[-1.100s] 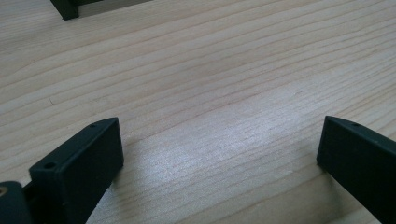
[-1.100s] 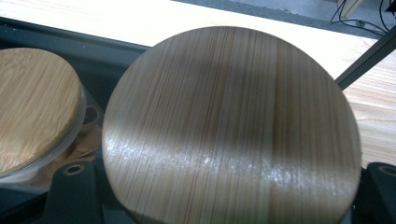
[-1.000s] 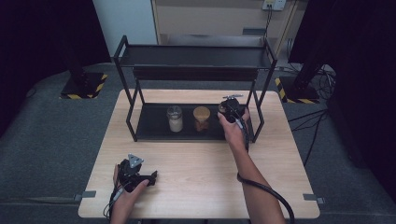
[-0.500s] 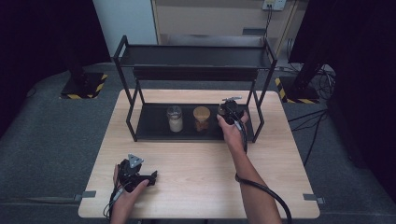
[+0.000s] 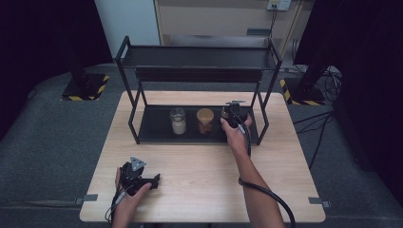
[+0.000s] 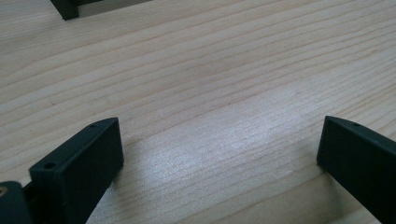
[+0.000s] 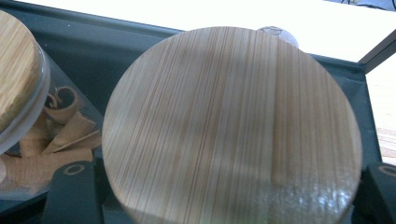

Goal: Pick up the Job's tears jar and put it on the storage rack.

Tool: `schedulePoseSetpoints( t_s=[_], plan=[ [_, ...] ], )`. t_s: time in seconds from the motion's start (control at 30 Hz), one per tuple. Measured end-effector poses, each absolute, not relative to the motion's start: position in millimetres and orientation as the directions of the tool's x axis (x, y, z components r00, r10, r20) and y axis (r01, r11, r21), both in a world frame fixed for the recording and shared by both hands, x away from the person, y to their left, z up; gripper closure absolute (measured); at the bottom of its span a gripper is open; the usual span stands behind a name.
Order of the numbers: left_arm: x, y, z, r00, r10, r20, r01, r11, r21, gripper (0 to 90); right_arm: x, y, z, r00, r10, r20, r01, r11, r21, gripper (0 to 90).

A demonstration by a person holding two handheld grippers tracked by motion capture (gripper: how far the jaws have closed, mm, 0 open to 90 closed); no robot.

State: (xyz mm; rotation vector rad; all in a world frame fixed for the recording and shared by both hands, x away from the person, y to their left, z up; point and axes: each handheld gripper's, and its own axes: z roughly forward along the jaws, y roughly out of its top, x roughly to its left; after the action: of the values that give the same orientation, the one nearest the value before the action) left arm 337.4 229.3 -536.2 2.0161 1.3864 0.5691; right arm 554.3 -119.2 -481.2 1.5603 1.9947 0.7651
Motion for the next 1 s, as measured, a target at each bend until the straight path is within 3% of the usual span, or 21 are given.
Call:
schedulePoseSetpoints(
  t_s=[1.0],
  plan=[
    [337.4, 229.2, -536.2, 0.356, 0.934, 0.004, 0.667, -0.258, 0.699, 0.0, 549.1, -120.3, -491.7, -0.229, 0.973, -0.002, 0.682, 0.162, 0.714, 25.2]
  ],
)
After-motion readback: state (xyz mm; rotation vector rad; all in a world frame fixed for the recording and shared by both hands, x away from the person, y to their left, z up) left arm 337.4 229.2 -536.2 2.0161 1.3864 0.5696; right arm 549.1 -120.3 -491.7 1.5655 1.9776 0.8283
